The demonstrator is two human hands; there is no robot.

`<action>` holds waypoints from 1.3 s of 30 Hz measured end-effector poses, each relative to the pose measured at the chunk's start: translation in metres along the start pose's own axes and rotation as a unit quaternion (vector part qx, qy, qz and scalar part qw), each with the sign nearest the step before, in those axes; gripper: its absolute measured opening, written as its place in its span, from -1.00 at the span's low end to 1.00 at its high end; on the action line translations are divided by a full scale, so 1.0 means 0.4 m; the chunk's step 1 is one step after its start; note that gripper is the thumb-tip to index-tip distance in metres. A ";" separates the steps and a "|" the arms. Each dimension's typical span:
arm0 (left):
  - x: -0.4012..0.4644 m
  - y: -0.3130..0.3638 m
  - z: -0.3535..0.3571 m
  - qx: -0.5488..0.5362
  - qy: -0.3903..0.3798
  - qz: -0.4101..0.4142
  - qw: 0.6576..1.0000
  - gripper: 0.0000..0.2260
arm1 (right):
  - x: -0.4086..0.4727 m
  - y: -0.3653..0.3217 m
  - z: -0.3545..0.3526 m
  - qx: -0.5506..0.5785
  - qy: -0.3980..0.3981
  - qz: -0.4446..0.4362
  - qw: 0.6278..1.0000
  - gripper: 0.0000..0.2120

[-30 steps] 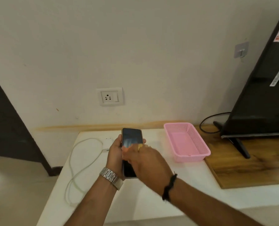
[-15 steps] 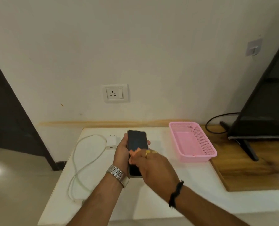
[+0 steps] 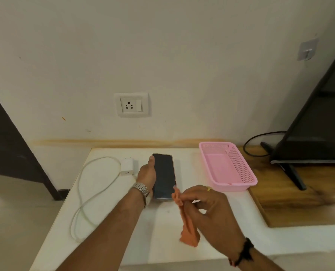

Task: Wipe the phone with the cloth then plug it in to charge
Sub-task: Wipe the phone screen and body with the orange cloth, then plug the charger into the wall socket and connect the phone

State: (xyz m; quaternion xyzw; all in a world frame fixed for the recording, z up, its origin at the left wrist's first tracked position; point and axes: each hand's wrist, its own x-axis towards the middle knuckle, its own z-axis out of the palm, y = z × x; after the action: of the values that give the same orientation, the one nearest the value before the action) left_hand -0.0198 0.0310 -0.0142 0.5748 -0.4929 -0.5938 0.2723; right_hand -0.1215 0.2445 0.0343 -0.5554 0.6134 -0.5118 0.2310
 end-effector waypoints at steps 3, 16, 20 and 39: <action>0.042 0.005 0.025 0.081 0.058 0.036 0.994 -0.47 | 0.016 0.041 -0.021 0.002 0.024 0.074 0.997 -0.73; 0.151 -0.006 -0.012 0.348 0.137 0.085 0.924 -0.62 | 0.036 0.104 -0.017 0.196 0.073 0.183 0.961 -0.80; 0.117 0.009 -0.026 0.409 0.152 0.118 0.892 -0.69 | 0.041 0.122 -0.015 0.249 0.049 0.196 0.947 -0.79; -0.048 0.102 0.025 0.178 -0.269 0.137 0.937 -0.83 | 0.047 0.133 0.007 0.215 0.065 0.294 0.929 -0.76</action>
State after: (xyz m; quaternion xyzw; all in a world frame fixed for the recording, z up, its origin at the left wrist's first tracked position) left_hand -0.0356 0.0357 0.0289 0.3592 -0.7193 -0.5858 0.1016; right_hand -0.1478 0.2188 -0.0084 -0.2530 0.6383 -0.5755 0.4442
